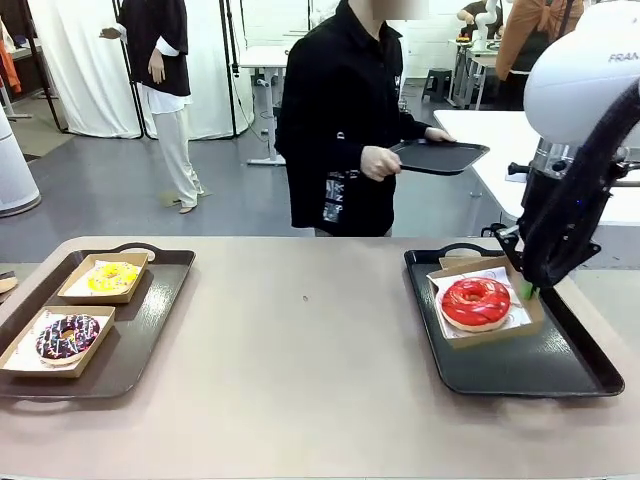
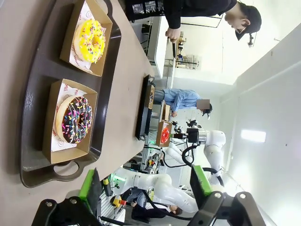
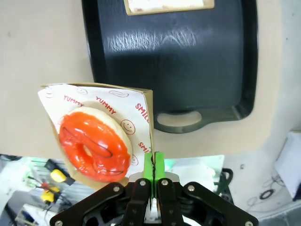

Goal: Individually package the donuts and arrange them on the tray.
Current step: Place the picked Paper togo box on the Handle tray.

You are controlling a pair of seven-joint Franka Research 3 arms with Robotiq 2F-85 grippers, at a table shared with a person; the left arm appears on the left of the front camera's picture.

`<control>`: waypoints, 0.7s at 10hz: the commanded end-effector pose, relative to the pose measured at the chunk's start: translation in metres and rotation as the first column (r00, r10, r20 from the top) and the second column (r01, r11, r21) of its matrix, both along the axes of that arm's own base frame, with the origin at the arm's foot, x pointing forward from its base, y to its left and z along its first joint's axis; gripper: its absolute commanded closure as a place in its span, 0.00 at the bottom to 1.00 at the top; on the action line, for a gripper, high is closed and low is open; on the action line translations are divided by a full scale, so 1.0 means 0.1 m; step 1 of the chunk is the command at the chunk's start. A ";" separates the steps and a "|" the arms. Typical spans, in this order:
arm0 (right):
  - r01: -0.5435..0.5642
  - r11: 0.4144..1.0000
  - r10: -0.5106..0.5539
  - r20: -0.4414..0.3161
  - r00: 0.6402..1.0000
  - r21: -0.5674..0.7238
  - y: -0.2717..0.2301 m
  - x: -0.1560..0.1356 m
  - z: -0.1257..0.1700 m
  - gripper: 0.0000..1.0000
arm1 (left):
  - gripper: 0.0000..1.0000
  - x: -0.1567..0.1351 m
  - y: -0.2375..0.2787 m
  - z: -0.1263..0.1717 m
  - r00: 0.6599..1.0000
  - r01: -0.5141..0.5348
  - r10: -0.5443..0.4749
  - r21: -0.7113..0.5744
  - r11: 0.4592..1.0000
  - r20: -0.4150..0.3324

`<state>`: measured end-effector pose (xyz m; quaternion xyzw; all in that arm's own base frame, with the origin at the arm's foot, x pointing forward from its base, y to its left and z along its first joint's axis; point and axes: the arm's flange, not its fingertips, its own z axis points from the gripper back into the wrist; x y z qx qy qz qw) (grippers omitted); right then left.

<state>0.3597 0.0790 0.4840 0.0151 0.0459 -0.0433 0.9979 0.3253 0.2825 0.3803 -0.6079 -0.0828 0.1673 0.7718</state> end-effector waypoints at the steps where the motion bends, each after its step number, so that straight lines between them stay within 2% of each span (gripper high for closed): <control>1: -0.012 1.000 0.012 0.021 1.000 0.005 -0.22 -0.27 -0.07 0.99 | 0.00 -0.01 0.01 0.02 1.000 -0.003 0.003 0.000 1.000 0.005; 3: 0.030 0.999 -0.031 0.031 0.999 0.043 -0.34 -0.28 -0.23 0.99 | 0.00 -0.01 0.01 0.02 1.000 -0.003 0.003 0.000 1.000 0.005; 7: 0.030 0.999 -0.032 0.045 0.998 0.036 -0.45 0.01 -0.61 0.99 | 0.00 -0.01 0.01 0.02 1.000 -0.003 0.003 0.000 1.000 0.005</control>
